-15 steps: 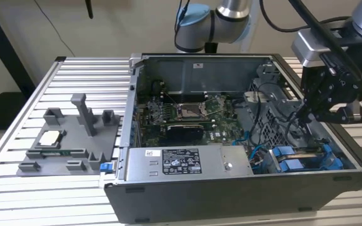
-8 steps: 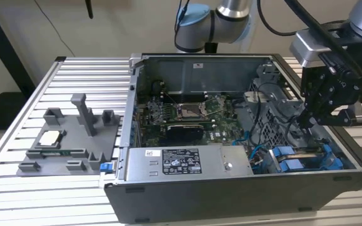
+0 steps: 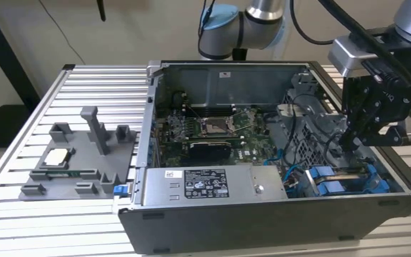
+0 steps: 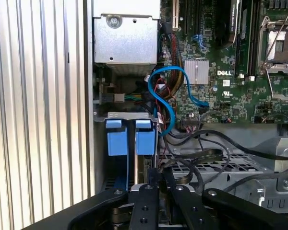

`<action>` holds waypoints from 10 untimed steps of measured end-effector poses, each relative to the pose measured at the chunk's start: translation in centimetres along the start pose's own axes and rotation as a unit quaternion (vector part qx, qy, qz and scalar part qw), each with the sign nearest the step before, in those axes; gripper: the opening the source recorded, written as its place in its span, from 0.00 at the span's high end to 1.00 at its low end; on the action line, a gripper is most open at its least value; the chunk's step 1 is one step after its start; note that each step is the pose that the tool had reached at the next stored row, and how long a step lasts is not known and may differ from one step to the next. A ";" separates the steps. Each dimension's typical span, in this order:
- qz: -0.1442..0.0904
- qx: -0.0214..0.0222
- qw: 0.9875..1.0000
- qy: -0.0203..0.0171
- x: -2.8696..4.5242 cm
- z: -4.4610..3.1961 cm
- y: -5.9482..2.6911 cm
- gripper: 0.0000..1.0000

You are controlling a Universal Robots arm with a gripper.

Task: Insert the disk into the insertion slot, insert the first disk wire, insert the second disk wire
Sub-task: 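Insert the second disk wire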

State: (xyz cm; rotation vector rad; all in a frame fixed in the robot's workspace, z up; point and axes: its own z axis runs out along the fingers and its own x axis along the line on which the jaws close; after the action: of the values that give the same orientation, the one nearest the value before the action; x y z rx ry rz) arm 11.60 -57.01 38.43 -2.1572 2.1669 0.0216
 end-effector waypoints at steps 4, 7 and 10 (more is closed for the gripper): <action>0.000 0.000 1.000 0.001 0.00 0.00 0.00 0.84; 0.000 0.000 1.000 0.002 0.00 0.02 0.00 0.84; 0.000 0.000 1.000 0.002 0.00 0.11 0.01 0.84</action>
State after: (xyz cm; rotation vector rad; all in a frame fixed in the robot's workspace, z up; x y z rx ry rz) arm 11.60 -57.00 38.32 -2.1596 2.1690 0.0167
